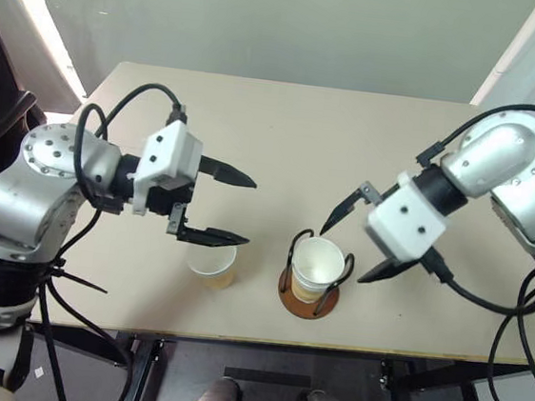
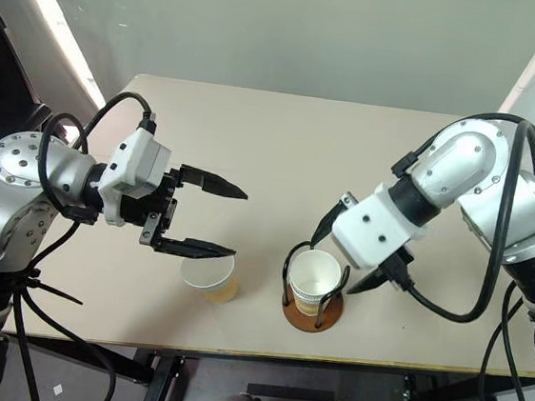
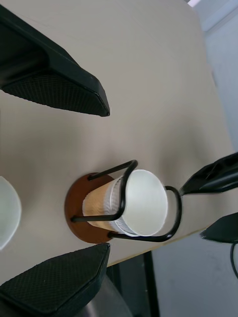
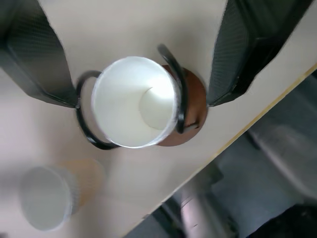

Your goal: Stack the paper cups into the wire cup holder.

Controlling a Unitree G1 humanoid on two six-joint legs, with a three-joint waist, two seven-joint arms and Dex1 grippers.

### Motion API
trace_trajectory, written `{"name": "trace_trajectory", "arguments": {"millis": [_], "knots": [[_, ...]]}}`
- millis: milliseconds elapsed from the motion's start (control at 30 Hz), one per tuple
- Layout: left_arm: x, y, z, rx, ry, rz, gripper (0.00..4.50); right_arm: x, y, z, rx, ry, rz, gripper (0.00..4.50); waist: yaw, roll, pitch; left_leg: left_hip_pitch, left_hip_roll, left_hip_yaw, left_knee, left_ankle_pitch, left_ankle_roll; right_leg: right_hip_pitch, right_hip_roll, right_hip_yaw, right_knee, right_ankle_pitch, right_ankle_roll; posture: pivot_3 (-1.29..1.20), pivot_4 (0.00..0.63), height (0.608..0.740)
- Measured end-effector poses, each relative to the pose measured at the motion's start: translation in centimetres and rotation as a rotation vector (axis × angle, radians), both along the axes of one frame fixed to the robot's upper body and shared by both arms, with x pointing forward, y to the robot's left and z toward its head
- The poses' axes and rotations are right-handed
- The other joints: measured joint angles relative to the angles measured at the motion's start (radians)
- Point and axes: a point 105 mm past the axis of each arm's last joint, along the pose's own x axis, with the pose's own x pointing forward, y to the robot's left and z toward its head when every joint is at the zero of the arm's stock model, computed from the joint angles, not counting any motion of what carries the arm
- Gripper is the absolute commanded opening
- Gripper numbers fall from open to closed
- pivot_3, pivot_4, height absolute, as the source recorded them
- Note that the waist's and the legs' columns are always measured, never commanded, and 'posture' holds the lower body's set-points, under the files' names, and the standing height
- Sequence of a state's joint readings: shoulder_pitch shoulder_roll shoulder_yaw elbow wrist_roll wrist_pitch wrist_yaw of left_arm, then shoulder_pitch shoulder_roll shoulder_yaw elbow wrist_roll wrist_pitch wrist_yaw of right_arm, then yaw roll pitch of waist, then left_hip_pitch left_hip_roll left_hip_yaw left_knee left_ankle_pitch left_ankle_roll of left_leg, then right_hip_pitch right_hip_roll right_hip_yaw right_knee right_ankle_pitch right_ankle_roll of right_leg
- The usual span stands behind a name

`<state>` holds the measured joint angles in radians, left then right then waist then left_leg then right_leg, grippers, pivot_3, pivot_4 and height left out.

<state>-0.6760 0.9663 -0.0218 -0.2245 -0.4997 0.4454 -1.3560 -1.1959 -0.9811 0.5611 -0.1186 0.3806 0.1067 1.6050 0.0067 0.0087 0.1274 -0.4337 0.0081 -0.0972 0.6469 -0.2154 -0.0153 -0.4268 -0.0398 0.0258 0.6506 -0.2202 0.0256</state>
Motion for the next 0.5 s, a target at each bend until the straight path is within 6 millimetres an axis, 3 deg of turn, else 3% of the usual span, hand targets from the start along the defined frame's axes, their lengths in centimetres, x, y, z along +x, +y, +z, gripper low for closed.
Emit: {"name": "trace_trajectory", "arguments": {"millis": [133,267,333,500], "knots": [[3.0,1.9,0.5,0.158,-0.093,0.083,4.37,1.2,0.5,2.4,0.286,0.133,-0.15,4.17,0.003,-0.002,-0.001,0.0,0.0,-0.001,0.0,0.0,0.0,0.0,0.0,0.0,0.0,0.0,-0.001,0.0,0.15,0.74],[4.3,1.7,0.8,0.25,-0.123,0.017,4.37,2.1,0.3,-0.5,0.363,0.31,-0.283,4.17,0.009,-0.002,-0.001,-0.002,-0.001,-0.001,0.001,0.0,0.0,0.0,-0.001,0.0,-0.002,0.002,0.001,0.0,0.15,0.74],[4.8,1.4,0.2,0.282,-0.094,-0.033,4.37,1.9,0.3,-1.6,0.371,0.367,-0.328,4.17,0.01,-0.002,-0.001,-0.005,-0.001,0.0,0.001,0.0,0.001,-0.003,-0.001,0.0,-0.003,0.006,0.009,0.0,0.15,0.74],[5.7,1.3,-2.7,0.38,-0.016,-0.078,4.37,1.2,0.4,-1.0,0.409,0.349,-0.349,4.17,0.006,-0.002,-0.001,-0.006,0.0,0.0,0.0,0.0,0.0,-0.004,-0.001,0.0,-0.005,0.007,0.01,0.0,0.15,0.74]]}}
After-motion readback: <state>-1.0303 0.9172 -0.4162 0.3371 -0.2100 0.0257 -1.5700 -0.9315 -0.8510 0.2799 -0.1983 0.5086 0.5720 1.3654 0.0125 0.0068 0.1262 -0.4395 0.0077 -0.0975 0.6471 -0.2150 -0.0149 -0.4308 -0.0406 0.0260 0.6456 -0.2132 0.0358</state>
